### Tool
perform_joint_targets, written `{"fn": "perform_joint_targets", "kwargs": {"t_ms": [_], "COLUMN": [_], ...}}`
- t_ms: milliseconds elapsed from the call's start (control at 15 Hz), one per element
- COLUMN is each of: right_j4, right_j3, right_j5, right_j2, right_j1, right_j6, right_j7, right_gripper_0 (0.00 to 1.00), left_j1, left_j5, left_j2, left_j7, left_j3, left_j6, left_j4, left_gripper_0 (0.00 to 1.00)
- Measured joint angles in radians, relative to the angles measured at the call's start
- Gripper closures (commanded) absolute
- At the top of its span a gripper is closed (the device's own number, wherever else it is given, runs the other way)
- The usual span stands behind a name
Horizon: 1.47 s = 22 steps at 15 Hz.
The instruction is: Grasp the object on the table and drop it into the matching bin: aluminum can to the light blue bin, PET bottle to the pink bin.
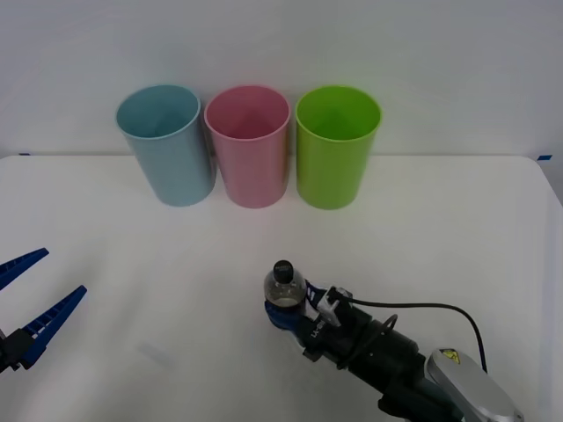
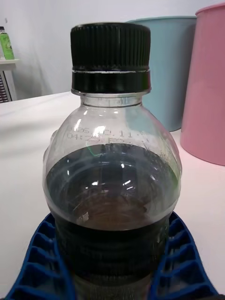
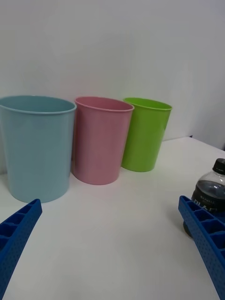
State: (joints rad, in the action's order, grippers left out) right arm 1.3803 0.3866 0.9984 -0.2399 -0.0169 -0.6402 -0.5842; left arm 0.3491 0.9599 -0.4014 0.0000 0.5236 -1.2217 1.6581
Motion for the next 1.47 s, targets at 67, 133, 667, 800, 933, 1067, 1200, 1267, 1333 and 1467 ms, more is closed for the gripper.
{"fn": "perform_joint_targets", "kwargs": {"t_ms": [67,133,667,800,933,1067,1200,1267,1333,1467], "right_j4": [0.000,0.002,0.128,0.186,0.262,0.346,0.428,0.455,0.473,0.483], "right_j3": [-0.001,-0.002,-0.011,-0.024,-0.031,-0.032,-0.033,-0.035,-0.038,-0.044], "right_j5": [-0.002,-0.009,-0.166,-0.187,-0.193,-0.195,-0.195,-0.195,-0.197,-0.210], "right_j2": [-0.004,-0.012,-0.138,-0.166,-0.198,-0.235,-0.277,-0.295,-0.311,-0.336], "right_j1": [0.000,0.000,-0.002,-0.001,0.000,0.001,0.006,0.014,0.029,0.074], "right_j6": [-0.005,-0.013,-0.018,0.013,0.062,0.119,0.177,0.198,0.209,0.219], "right_j7": [0.000,0.000,0.028,0.047,0.106,0.183,0.267,0.307,0.347,0.406], "right_gripper_0": [1.00,1.00,1.00,1.00,1.00,1.00,1.00,1.00,1.00,1.00], "left_j1": [0.000,0.000,0.000,0.000,0.000,0.000,0.000,0.000,0.000,0.000], "left_j5": [0.000,0.000,0.000,0.000,0.000,0.000,0.000,0.000,0.000,0.000], "left_j2": [0.000,0.000,0.000,0.000,0.000,0.000,0.000,0.000,0.000,0.000], "left_j7": [0.000,0.000,0.000,0.000,0.000,0.000,0.000,0.000,0.000,0.000], "left_j3": [0.000,0.000,0.000,0.000,0.000,0.000,0.000,0.000,0.000,0.000], "left_j6": [0.000,0.000,0.000,0.000,0.000,0.000,0.000,0.000,0.000,0.000], "left_j4": [0.000,0.000,0.000,0.000,0.000,0.000,0.000,0.000,0.000,0.000], "left_gripper_0": [0.00,0.00,0.00,0.00,0.00,0.00,0.00,0.00,0.00,0.00]}}
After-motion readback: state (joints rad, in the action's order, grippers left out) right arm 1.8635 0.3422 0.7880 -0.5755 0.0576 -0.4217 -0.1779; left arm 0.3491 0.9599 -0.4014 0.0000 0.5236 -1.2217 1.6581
